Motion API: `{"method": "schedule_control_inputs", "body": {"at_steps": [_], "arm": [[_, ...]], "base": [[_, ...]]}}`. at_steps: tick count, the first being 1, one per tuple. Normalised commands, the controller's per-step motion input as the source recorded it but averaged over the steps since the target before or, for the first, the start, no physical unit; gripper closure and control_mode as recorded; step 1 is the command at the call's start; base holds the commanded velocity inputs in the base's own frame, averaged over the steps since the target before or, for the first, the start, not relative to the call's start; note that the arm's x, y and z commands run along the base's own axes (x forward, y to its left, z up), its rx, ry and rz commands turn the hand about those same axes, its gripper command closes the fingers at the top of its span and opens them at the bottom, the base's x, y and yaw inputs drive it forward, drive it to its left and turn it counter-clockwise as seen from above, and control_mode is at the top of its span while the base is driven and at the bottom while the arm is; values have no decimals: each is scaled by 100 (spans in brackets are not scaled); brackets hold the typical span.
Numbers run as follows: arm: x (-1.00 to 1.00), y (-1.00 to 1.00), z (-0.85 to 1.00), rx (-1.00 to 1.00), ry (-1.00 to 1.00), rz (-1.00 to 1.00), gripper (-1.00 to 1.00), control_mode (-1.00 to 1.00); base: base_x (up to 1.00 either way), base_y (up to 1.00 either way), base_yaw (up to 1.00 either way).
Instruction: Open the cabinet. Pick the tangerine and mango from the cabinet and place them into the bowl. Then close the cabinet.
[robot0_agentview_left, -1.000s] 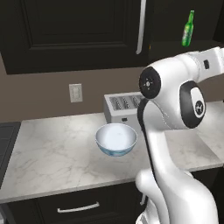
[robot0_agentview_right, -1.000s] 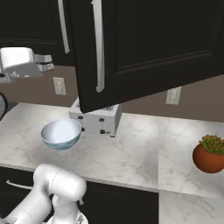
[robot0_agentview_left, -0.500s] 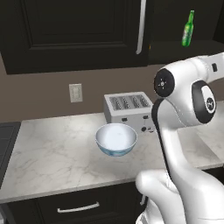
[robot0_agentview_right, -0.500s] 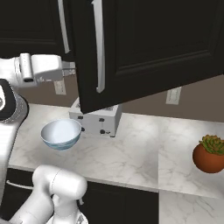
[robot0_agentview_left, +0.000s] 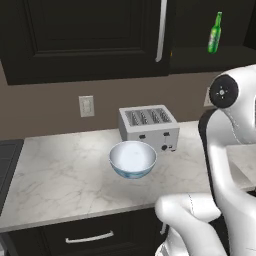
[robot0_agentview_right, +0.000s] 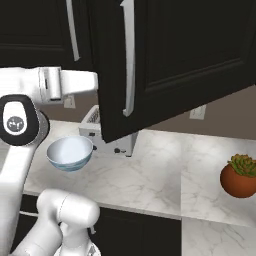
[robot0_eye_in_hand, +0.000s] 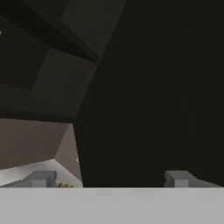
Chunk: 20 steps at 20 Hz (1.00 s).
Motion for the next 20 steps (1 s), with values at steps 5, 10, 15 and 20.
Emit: {"method": "schedule_control_inputs", "body": {"at_steps": [5,10,15,20], "arm": [[-31,-99,0,14,-16,-5,-100,-100],[-38,-76,0,14,-21,-4,-100,-100],[-44,65,0,12,-32,0,-100,-100],[-38,100,0,23,-26,6,-100,-100]], "base": [[0,0,0],[0,0,0],[0,0,0],[0,0,0]]}}
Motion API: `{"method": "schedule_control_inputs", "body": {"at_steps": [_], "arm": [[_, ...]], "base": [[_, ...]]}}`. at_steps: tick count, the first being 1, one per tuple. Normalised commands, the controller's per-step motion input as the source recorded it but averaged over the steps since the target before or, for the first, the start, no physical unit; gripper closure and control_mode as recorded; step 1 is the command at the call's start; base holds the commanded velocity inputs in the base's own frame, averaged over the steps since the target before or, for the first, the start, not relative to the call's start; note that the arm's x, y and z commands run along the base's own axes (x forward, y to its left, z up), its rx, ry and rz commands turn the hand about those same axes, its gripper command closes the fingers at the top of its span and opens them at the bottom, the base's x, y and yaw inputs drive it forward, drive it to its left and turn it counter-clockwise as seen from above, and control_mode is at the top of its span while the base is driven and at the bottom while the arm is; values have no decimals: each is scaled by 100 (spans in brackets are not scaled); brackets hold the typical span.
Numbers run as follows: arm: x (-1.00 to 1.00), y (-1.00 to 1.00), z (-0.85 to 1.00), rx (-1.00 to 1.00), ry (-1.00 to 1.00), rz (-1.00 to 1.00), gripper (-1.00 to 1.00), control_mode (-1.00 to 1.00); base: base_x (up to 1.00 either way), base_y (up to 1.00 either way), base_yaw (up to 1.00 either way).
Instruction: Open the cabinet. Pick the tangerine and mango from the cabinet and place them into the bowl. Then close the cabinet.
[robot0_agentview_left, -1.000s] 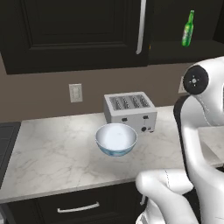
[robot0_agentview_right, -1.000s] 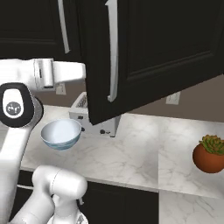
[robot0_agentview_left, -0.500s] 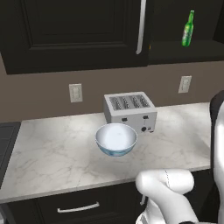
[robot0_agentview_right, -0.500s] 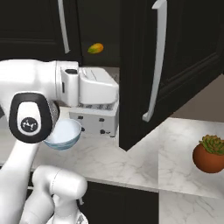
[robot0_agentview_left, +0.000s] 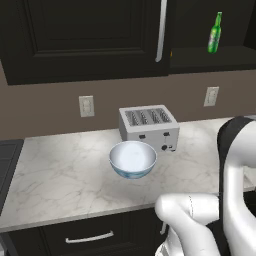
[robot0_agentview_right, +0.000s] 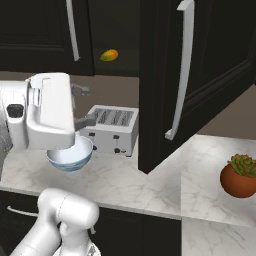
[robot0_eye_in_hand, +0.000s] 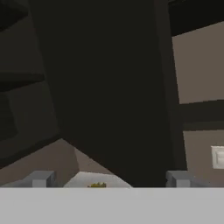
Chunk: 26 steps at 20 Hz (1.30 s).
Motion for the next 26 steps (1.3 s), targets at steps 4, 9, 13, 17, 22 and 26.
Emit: {"method": "schedule_control_inputs", "body": {"at_steps": [4,9,13,17,22,26], "arm": [[-20,91,0,22,-15,16,-100,-100],[-15,60,2,20,-15,28,-100,-100],[13,64,-2,6,-2,34,-100,-100],[1,7,-9,-3,-8,31,-100,-100],[4,0,-29,-5,-15,26,-100,-100],[18,0,-51,-9,-26,12,-100,-100]], "base": [[0,0,0],[0,0,0],[0,0,0],[0,0,0],[0,0,0],[0,0,0]]}}
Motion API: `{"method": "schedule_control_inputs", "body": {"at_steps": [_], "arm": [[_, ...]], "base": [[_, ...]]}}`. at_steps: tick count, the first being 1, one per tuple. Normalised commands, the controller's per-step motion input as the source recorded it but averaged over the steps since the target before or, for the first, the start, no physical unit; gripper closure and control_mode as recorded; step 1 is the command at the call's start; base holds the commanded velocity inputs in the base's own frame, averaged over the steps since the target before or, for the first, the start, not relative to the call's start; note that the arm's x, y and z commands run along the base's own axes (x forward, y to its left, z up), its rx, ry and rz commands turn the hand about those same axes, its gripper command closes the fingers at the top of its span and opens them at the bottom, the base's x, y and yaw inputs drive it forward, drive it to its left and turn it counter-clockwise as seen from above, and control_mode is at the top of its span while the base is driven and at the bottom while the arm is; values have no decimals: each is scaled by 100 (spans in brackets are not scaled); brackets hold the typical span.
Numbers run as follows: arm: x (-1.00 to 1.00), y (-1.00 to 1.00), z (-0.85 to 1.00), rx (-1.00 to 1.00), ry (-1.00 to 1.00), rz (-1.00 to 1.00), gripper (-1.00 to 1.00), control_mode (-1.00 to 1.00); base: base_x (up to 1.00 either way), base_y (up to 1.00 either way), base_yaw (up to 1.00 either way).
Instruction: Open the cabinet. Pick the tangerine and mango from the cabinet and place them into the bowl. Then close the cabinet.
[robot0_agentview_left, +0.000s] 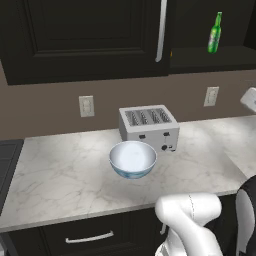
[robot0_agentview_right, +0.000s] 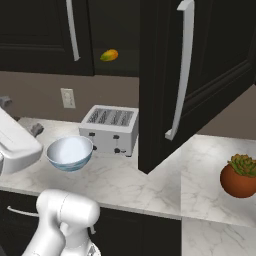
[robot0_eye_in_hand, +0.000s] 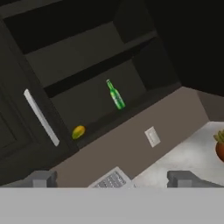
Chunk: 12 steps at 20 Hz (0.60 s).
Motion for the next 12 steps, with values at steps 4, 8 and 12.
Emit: {"method": "schedule_control_inputs", "body": {"at_steps": [4,8,12], "arm": [[45,2,-8,-4,-29,1,-100,-100],[51,12,0,-4,-25,0,-100,-100],[68,23,0,-5,-15,0,-100,-100]], "base": [[0,0,0],[0,0,0],[0,0,0]]}}
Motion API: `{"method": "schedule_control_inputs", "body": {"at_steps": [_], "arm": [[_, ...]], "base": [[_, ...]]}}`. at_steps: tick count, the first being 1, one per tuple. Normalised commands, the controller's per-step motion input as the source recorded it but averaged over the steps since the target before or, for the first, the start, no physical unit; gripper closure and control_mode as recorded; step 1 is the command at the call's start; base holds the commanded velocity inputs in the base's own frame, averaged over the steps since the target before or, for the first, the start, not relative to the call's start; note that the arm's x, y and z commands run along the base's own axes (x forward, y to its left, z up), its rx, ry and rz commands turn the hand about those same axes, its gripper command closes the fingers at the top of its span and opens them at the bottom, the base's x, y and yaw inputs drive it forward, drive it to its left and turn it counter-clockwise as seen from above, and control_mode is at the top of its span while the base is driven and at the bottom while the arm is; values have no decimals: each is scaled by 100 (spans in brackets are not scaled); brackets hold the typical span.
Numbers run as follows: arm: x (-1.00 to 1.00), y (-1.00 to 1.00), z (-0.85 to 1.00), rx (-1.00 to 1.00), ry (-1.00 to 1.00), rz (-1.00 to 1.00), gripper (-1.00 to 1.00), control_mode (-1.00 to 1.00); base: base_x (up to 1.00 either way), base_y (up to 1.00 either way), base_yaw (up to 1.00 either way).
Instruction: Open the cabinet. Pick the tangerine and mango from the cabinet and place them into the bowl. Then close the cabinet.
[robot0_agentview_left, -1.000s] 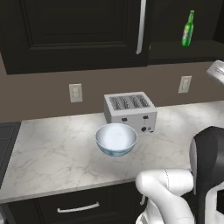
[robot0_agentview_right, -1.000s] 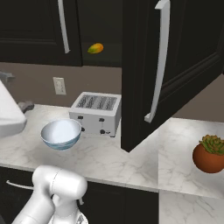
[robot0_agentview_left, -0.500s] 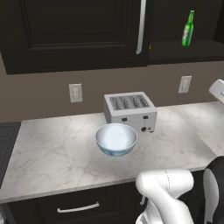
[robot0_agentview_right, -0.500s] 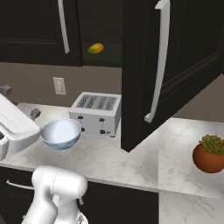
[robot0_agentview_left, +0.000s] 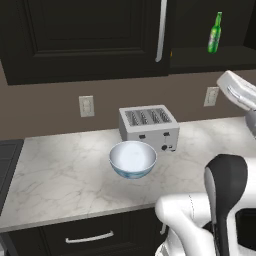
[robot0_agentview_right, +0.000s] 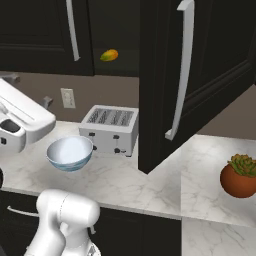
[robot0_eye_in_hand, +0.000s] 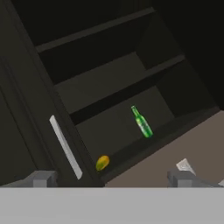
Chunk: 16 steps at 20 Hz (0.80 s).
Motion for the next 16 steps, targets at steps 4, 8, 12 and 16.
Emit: {"method": "schedule_control_inputs", "body": {"at_steps": [4,8,12,16], "arm": [[57,24,0,-9,-6,0,-100,-100],[57,23,0,-13,0,2,-100,-100],[32,21,0,-14,1,5,-100,-100],[2,10,0,-7,1,2,-100,-100]], "base": [[0,0,0],[0,0,0],[0,0,0],[0,0,0]]}}
